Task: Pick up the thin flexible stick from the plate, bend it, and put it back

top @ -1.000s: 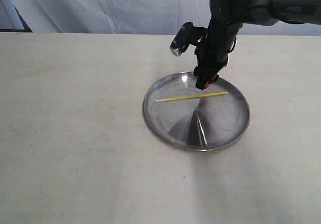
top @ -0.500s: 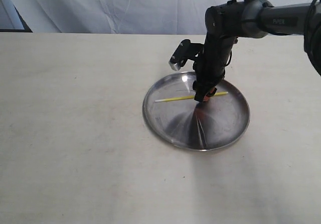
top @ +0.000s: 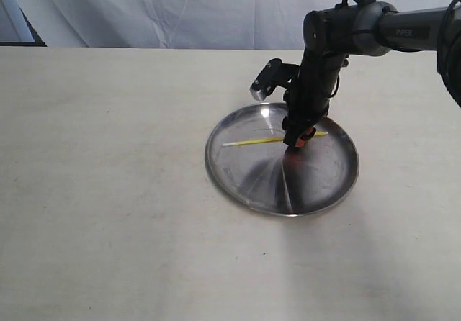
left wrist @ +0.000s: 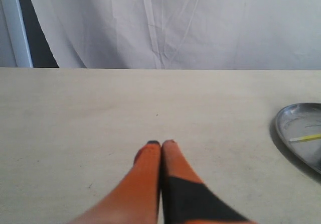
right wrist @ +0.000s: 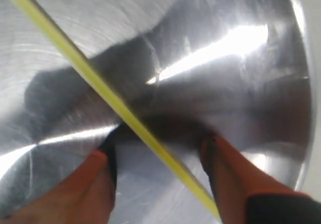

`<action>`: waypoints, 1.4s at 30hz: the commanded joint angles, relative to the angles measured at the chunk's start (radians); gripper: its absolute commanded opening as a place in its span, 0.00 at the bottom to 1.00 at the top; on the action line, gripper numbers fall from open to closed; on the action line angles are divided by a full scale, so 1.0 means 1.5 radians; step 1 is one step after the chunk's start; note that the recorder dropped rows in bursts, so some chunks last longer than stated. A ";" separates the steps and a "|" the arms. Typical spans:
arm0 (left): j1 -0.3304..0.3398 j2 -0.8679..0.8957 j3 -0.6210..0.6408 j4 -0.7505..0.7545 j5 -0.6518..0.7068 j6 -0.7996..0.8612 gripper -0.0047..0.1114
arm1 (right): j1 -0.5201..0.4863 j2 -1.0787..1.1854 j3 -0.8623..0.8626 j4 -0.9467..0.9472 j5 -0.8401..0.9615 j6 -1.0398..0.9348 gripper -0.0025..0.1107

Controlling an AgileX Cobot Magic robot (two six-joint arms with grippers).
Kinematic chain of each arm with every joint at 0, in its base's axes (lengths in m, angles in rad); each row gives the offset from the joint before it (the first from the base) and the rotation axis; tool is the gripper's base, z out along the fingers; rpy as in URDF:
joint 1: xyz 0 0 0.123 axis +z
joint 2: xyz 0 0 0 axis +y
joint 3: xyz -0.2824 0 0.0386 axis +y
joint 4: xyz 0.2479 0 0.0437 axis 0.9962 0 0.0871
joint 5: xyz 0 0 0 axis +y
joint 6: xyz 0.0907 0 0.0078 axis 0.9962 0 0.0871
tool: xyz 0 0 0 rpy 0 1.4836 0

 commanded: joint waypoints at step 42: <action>0.001 -0.004 0.003 0.003 -0.004 -0.001 0.04 | -0.003 -0.052 0.001 0.105 0.107 -0.036 0.02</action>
